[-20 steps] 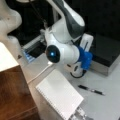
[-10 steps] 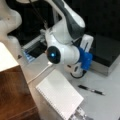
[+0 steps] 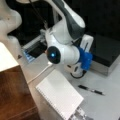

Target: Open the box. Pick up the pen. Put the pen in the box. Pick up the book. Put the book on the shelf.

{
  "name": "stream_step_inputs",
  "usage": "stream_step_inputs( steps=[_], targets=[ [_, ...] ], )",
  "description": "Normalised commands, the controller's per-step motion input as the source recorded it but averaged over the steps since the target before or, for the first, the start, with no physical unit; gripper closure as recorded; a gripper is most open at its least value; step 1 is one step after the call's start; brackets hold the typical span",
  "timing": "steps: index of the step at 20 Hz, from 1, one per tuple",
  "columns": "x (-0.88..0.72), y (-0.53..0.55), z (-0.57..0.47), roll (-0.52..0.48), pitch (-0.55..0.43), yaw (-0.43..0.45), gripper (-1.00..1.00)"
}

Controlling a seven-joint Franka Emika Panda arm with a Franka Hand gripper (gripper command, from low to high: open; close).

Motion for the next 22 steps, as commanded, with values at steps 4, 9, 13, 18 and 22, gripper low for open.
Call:
stream_step_inputs(
  steps=[4, 9, 13, 18, 22],
  targets=[
    [0.05, 0.02, 0.00, 0.117, -0.025, 0.005, 1.00],
    [0.06, 0.06, 0.11, 0.086, 0.007, -0.038, 1.00],
    [0.12, 0.15, 0.29, 0.049, 0.031, -0.053, 1.00],
    [0.13, 0.25, 0.46, 0.003, 0.031, 0.082, 1.00],
    [0.13, 0.28, 0.43, -0.020, 0.109, 0.090, 1.00]
  ],
)
